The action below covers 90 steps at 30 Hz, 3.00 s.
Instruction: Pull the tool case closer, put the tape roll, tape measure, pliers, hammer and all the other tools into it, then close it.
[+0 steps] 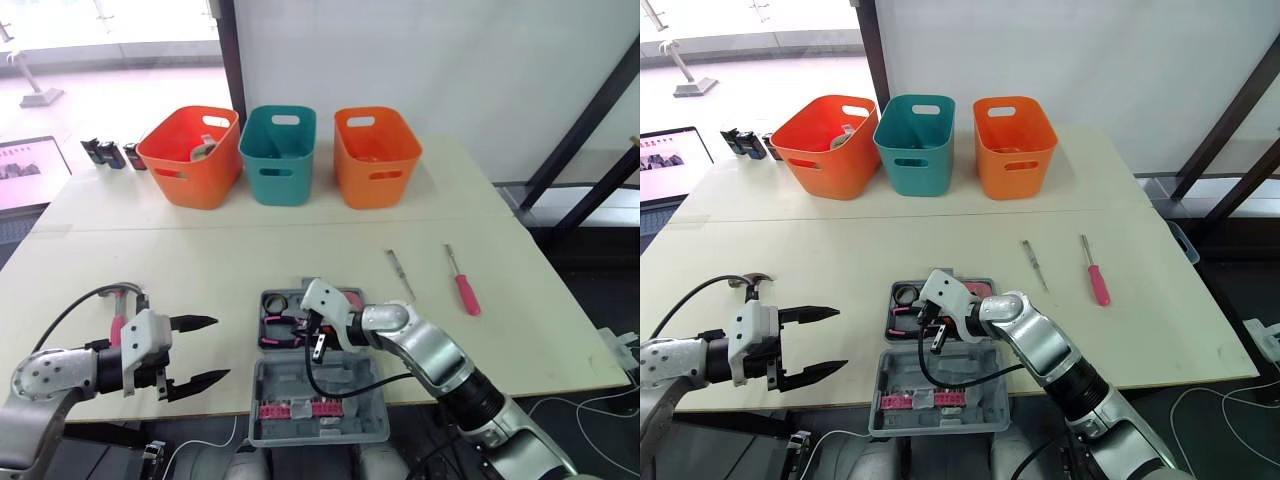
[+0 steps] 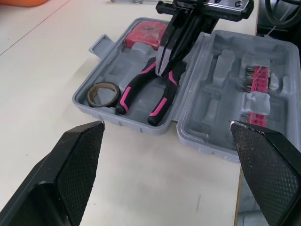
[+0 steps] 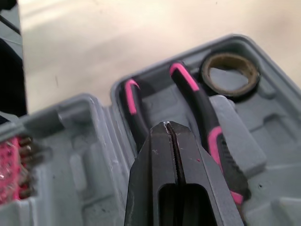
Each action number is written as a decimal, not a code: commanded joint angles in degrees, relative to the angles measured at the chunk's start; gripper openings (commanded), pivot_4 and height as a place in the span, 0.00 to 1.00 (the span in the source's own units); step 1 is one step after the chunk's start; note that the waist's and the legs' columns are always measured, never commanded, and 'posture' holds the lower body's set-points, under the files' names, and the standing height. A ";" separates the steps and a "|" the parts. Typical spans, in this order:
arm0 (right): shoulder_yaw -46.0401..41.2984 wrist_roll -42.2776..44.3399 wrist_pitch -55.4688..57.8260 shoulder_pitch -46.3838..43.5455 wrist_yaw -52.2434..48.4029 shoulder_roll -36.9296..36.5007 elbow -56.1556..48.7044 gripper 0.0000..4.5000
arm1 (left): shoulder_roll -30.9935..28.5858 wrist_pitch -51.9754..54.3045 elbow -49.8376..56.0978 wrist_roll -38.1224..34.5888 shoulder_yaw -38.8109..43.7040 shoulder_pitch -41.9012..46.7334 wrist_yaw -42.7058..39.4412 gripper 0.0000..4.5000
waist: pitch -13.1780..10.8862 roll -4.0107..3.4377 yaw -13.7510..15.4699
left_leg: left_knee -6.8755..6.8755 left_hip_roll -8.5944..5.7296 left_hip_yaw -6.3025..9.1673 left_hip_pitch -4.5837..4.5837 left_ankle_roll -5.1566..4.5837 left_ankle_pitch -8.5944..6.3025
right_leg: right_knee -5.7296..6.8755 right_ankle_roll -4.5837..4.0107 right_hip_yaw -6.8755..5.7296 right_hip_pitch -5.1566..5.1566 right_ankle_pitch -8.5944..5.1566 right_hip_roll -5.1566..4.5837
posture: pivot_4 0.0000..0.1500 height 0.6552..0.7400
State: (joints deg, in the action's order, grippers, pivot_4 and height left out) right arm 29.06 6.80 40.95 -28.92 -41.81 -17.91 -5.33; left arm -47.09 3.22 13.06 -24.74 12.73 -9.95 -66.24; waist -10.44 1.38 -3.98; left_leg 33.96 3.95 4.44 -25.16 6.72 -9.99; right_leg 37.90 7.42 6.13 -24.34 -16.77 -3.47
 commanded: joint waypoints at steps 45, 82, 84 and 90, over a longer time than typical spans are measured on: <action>-18.91 9.94 9.66 12.21 -15.33 -31.05 -20.84 0.00 | 3.30 3.66 -6.59 10.32 -11.56 6.30 6.45 0.26 | 1.11 -0.07 1.48 | -0.69 -0.08 0.09 0.83 0.02 -0.04 | -0.87 -0.07 -0.03 0.97 -0.18 -0.09 | 1.00 1.00; 0.39 -12.92 -2.27 -8.47 -5.00 -15.18 12.27 0.00 | 17.98 -1.95 -37.20 26.14 -24.75 33.77 13.24 0.01 | 0.97 -0.04 1.55 | -0.08 -0.10 0.13 0.86 0.01 -0.02 | -0.71 0.04 0.00 1.27 0.04 0.02 | 1.00 1.00; 0.32 -13.52 -3.51 -9.21 -5.01 -14.44 14.39 0.00 | 18.31 -3.07 -40.05 26.46 -24.38 35.29 13.65 0.01 | 0.96 -0.04 1.62 | -0.08 -0.10 0.14 0.84 0.01 -0.02 | -0.70 0.07 0.00 1.27 0.05 0.03 | 1.00 1.00; 0.08 -14.06 -3.87 -9.35 -5.99 -12.97 15.19 0.00 | 17.48 -5.06 -44.40 26.37 -23.05 36.97 14.44 0.01 | 0.96 -0.05 1.48 | -0.09 -0.10 0.19 0.84 0.01 -0.02 | -0.68 0.11 0.00 1.27 0.07 0.07 | 1.00 1.00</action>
State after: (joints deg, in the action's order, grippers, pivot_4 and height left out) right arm 30.17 -7.23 37.87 -37.42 -47.52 -31.88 10.68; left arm -28.97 -1.67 -30.31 0.77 -11.37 26.74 -53.35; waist -9.47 1.33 -2.50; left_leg 33.88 3.85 4.63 -24.32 6.74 -10.01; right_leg 37.22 7.54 6.13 -23.07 -16.70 -3.39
